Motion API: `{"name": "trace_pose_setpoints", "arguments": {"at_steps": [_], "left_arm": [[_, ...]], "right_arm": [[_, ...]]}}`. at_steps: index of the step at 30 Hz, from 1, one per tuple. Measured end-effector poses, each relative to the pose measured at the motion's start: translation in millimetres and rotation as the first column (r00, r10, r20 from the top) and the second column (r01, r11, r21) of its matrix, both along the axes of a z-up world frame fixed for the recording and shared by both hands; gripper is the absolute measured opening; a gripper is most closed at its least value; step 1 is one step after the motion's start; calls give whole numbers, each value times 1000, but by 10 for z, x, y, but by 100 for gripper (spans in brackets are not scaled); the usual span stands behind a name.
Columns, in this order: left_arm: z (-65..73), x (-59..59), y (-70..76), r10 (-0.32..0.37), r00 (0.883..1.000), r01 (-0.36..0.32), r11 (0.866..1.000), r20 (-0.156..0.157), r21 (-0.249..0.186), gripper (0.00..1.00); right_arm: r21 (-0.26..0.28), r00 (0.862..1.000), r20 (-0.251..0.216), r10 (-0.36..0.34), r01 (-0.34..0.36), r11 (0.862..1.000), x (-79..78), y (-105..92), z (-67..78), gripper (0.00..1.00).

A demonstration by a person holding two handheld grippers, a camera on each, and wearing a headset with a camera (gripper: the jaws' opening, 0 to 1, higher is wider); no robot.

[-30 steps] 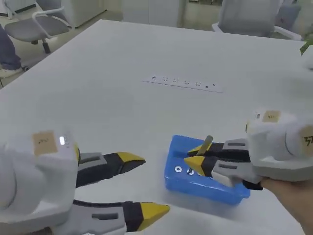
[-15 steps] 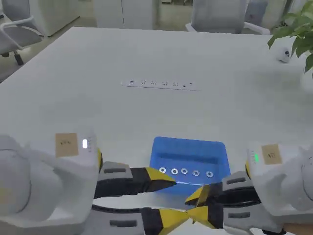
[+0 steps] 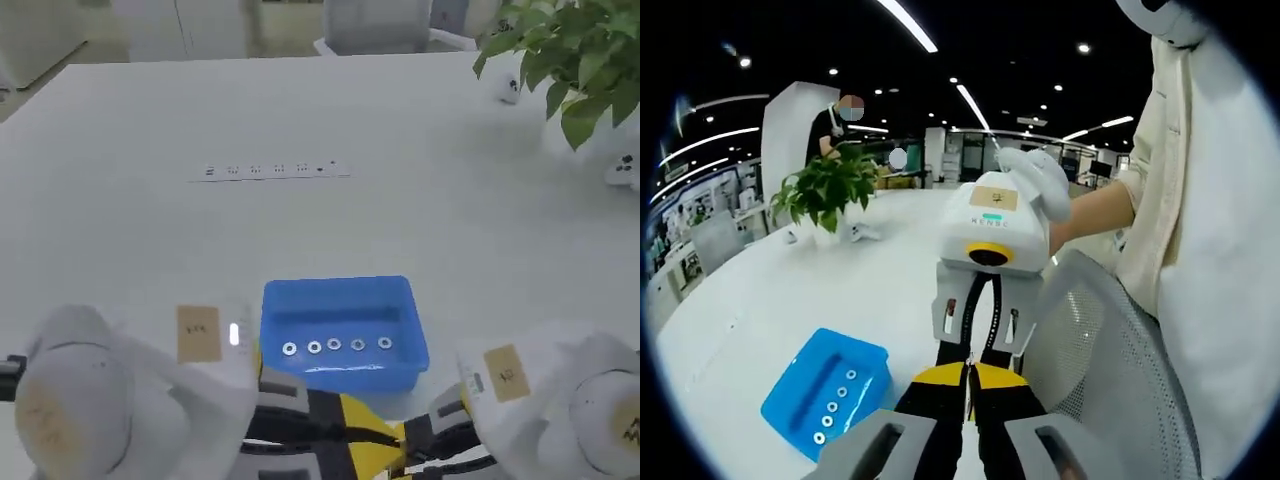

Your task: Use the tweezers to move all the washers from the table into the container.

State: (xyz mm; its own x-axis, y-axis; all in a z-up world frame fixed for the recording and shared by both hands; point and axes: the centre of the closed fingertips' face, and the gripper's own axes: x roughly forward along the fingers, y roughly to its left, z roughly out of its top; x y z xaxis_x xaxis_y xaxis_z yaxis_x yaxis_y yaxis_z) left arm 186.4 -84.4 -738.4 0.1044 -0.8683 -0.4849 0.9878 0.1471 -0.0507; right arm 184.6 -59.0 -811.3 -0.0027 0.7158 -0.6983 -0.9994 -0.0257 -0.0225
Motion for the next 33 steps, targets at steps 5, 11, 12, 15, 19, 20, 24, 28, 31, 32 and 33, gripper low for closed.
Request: {"name": "trace_pose_setpoints", "arguments": {"at_steps": [5,11,12,15,19,20,24,28,31,32,33], "left_arm": [[-215,18,75,-21,1000,21,995,-2,98,0],[-568,56,255,-15,1000,16,981,-7,194,0],[-597,54,276,-12,1000,15,980,-13,199,0],[-718,52,384,-12,1000,15,970,-11,244,0],[-869,53,491,-6,999,14,961,-31,278,0],[-906,59,514,-4,999,13,958,-32,288,0],[-1077,69,597,-1,999,16,945,-46,326,0],[-1193,56,628,-14,998,33,932,-56,360,0],[-1273,56,640,-26,998,46,918,-55,393,0],[-1301,59,644,-30,998,51,913,-57,405,0],[-1319,59,646,-33,998,54,909,-60,413,0]], "right_arm": [[-25,998,-7,-67,67,997,53,-104,-155,5],[-28,994,-14,-113,112,993,115,-109,-354,7],[-28,993,-16,-115,114,993,117,-102,-369,7],[-22,992,-27,-126,125,992,117,-91,-398,10],[47,977,-74,-199,203,978,123,-119,-294,22],[68,972,-90,-218,224,972,120,-138,-249,25],[153,935,-131,-329,347,925,152,-301,-41,42],[152,903,-130,-408,425,892,149,-535,53,48],[155,877,-132,-461,478,864,140,-693,106,52],[166,866,-134,-481,498,851,137,-746,132,54],[171,855,-142,-499,518,838,136,-778,146,55]]}}
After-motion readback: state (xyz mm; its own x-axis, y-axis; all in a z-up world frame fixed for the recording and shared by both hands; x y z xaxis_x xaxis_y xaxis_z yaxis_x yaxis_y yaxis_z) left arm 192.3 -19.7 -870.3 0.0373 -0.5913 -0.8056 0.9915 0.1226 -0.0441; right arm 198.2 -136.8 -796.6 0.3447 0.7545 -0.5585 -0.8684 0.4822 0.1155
